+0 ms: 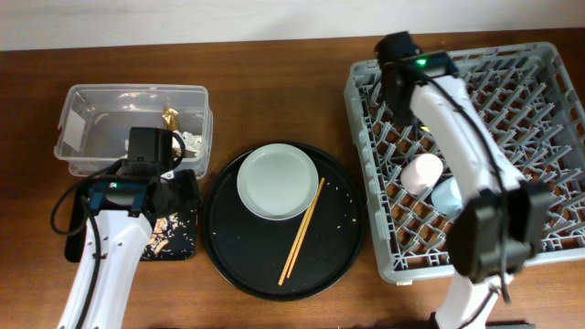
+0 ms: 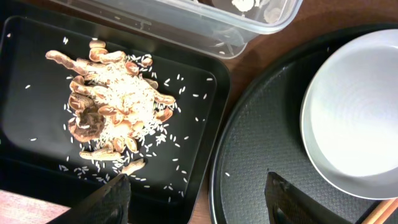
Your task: Sort waste into correct bins and load items into the dishwasher rack
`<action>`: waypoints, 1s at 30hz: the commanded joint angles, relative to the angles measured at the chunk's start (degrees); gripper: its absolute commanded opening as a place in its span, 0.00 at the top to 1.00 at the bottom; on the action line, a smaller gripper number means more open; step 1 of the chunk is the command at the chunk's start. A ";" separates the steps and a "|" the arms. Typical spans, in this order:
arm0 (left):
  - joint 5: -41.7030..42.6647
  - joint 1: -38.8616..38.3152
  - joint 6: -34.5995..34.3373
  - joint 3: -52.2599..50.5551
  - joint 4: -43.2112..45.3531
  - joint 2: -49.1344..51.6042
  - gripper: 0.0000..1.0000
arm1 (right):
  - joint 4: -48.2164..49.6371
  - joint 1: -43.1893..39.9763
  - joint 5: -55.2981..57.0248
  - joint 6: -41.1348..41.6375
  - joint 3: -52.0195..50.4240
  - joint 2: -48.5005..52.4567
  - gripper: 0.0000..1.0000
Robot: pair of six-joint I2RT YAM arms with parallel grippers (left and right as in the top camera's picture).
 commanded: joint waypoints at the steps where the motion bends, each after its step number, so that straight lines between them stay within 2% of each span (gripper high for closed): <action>1: -0.85 0.20 -0.81 0.15 0.42 -0.96 0.31 | -3.78 0.26 -11.52 -2.34 0.26 -9.20 0.10; 4: -0.85 0.20 -0.81 0.15 0.39 -0.96 0.28 | -7.74 0.68 -45.75 -14.21 0.24 -12.41 0.07; 5: -0.87 0.20 -0.81 0.15 0.37 -0.96 0.28 | -7.89 1.60 -48.96 -14.93 -0.15 -12.11 0.06; 7: -1.07 0.52 -1.88 0.15 0.07 -0.96 0.27 | -6.25 5.92 -49.07 -13.77 -4.81 -11.43 0.06; 9: -1.05 2.01 -2.54 0.15 -0.76 -0.96 0.26 | -0.42 10.45 -49.09 -10.97 -13.42 -11.41 0.07; 10: -1.03 2.08 -2.54 0.15 -0.85 -0.96 0.25 | 4.04 12.52 -49.07 -10.27 -17.92 -11.41 0.09; 13: -0.83 2.08 -2.56 0.15 -0.87 -0.96 0.25 | 20.37 17.38 -46.42 -0.74 -30.45 -10.88 0.20; 16: -0.81 2.08 -2.56 0.15 -0.87 -0.96 0.25 | 27.67 19.89 -45.79 4.94 -35.98 -7.10 0.26; 18: -0.81 2.08 -2.56 0.15 -0.87 -0.96 0.25 | 28.81 20.68 -45.62 6.27 -35.98 -4.90 0.39; 19: -0.81 2.08 -2.56 0.15 -0.92 -0.96 0.24 | 28.87 20.65 -45.62 6.25 -35.98 -4.66 0.61; 22: -0.68 2.08 -2.56 0.15 -0.90 -0.96 0.25 | 28.85 20.59 -45.62 6.49 -35.95 -4.68 0.88; 25: -0.15 2.08 -2.56 0.15 -0.90 -0.96 0.25 | 30.27 20.41 -45.66 7.54 -35.93 -4.68 0.90; 27: -0.17 2.08 -2.56 0.15 -0.87 -0.96 0.24 | 30.27 20.41 -45.90 7.48 -35.85 -4.72 0.75; 30: -0.17 2.08 -2.56 0.15 -0.90 -0.96 0.24 | 28.00 20.41 -47.74 10.08 -35.67 -5.20 0.73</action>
